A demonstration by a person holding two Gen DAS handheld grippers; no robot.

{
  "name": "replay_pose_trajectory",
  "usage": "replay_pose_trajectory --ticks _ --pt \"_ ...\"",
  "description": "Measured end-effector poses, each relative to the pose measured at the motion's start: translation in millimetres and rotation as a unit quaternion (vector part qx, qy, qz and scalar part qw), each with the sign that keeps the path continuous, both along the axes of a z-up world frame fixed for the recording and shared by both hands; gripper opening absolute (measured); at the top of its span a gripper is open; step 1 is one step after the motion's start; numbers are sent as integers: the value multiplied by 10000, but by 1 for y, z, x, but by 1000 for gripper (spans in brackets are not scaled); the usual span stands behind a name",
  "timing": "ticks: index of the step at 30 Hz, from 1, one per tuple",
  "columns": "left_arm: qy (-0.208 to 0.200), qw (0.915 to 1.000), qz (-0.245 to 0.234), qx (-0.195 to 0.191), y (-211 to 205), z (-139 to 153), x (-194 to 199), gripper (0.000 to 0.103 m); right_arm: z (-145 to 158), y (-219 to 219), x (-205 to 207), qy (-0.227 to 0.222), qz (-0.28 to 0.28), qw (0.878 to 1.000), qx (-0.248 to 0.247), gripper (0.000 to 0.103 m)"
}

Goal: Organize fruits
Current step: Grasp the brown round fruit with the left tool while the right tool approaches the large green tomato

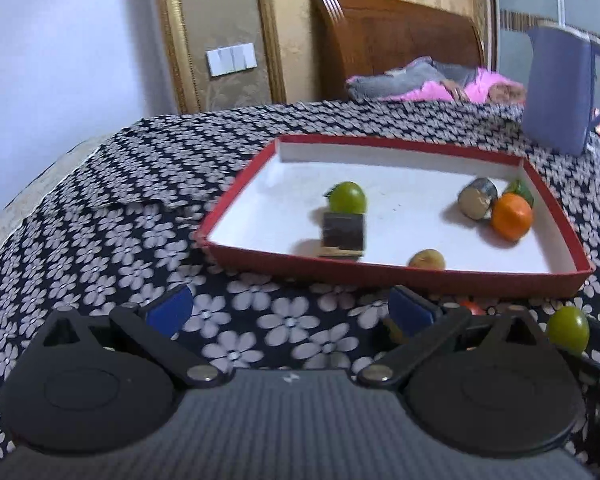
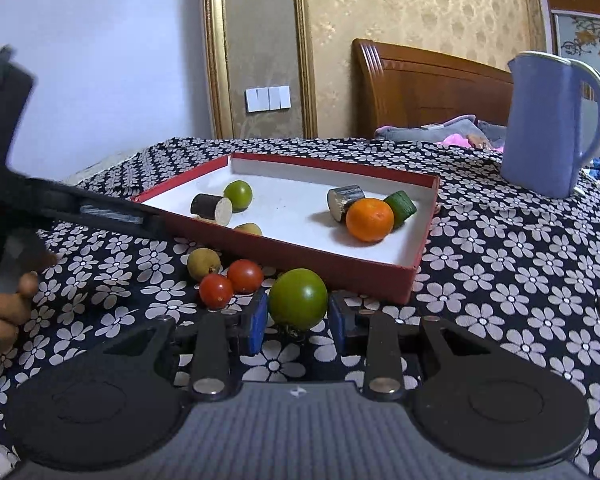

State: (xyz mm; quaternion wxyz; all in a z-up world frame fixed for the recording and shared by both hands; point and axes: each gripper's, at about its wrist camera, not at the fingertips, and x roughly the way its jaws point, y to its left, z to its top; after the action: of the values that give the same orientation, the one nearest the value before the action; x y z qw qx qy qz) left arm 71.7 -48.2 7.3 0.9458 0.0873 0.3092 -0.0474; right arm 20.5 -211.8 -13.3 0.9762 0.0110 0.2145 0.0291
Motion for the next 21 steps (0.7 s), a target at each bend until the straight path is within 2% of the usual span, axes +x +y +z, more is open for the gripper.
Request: replay_pose_trajectory --ticks 2,5,7,11,17,21 --pt "97 9999 -52 3 -7 -4 4 101 -4 -4 1 48 -12 9999 113 32" --pt "162 9996 -106 -182 -10 -7 9 91 -4 -8 0 29 -2 9997 257 32" --pt "244 9989 -181 -361 -10 -6 10 80 -5 -9 0 19 11 9996 279 32" --pt "306 9972 -373 -569 -9 -8 7 79 -6 -10 0 14 26 9995 320 32" --pt "681 9882 -638 -1218 -7 -13 14 67 -6 -10 0 -13 19 9994 337 32" --pt "911 9786 -735 -1691 -1 -14 16 50 -7 -11 0 10 31 9992 388 32"
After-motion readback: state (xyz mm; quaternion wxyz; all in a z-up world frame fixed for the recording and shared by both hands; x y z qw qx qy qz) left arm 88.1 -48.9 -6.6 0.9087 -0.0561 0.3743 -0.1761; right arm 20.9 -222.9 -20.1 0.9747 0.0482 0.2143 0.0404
